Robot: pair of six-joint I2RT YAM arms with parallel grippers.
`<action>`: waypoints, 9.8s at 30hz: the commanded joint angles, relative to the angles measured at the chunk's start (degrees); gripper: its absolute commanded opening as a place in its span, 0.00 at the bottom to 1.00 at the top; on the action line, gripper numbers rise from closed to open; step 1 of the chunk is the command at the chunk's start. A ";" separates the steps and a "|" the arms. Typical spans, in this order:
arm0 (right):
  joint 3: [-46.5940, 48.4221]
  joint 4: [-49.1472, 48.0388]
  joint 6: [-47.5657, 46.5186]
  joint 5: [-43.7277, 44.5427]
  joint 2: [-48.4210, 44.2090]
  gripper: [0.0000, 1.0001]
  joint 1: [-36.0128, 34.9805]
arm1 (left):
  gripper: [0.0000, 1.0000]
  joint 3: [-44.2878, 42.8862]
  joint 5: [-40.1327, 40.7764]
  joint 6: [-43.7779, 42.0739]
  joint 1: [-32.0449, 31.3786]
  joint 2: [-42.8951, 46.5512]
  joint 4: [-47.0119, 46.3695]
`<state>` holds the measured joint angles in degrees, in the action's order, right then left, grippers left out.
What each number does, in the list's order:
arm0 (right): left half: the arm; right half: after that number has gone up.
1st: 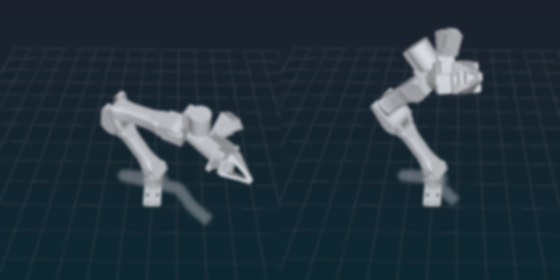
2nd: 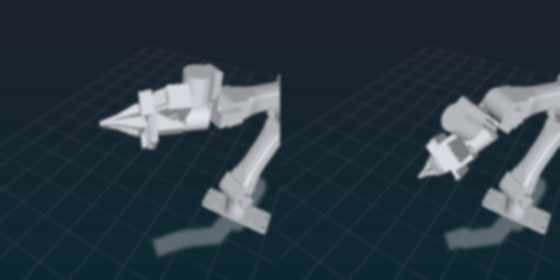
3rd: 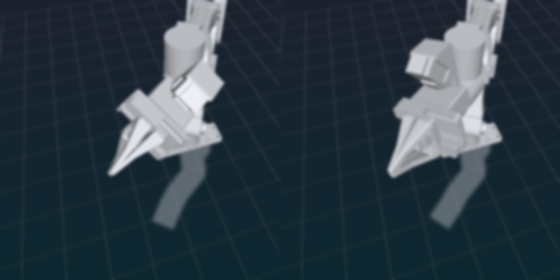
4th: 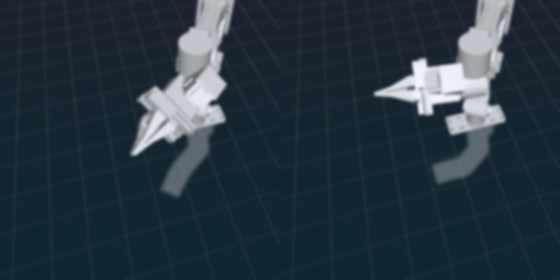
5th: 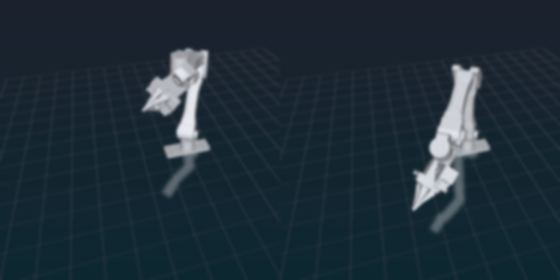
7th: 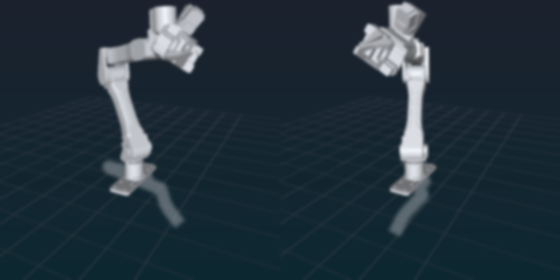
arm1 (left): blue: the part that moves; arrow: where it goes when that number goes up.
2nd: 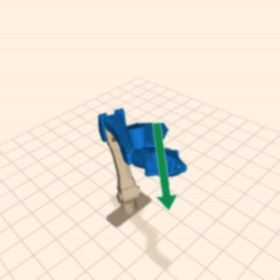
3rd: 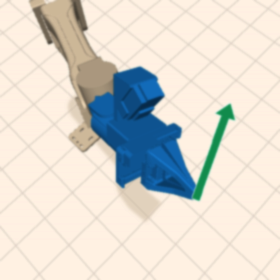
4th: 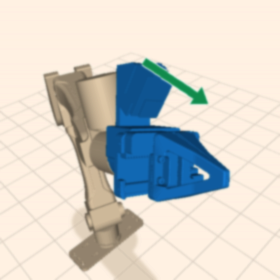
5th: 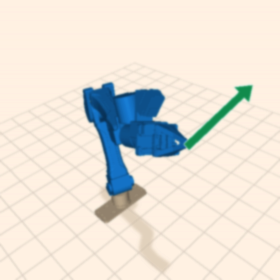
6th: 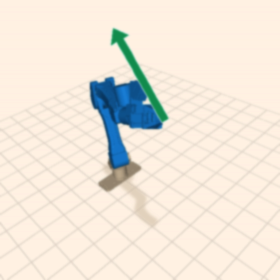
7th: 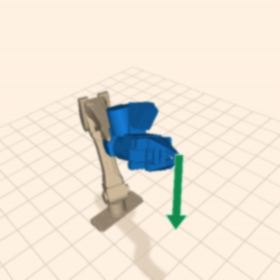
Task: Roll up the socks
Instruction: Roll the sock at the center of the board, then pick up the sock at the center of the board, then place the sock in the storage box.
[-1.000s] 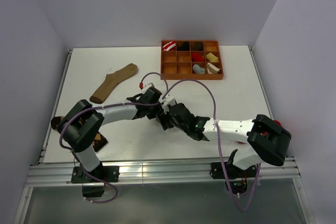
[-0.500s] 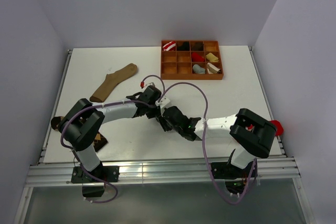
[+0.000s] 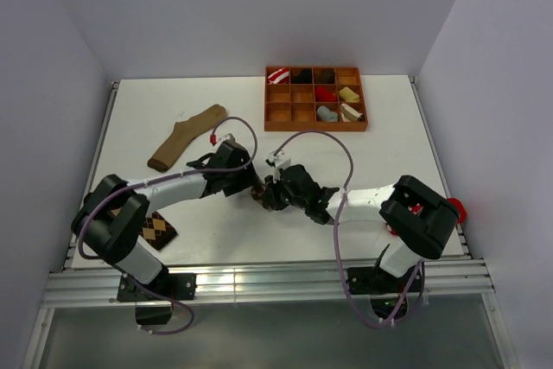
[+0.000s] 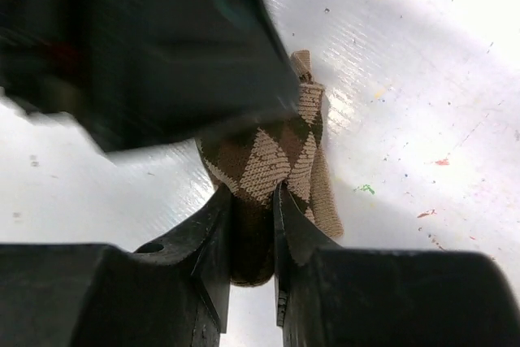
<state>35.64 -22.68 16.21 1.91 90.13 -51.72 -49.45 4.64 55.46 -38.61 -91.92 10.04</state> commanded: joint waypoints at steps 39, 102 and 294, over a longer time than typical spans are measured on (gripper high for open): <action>4.00 1.05 16.58 -38.21 17.37 0.12 14.46 | 0.68 31.96 2.47 15.64 0.55 8.78 -44.24; 15.87 14.06 -19.02 16.29 16.66 0.63 -13.93 | 0.54 12.71 -0.78 5.71 0.47 1.04 -11.54; 79.59 54.05 -33.43 -11.84 38.19 0.72 34.15 | 1.00 10.43 19.96 -31.91 23.76 59.40 4.72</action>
<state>115.68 34.28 -17.56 -10.52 132.99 -17.02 -38.92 24.40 24.67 -15.22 -32.47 16.14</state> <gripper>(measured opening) 0.719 0.995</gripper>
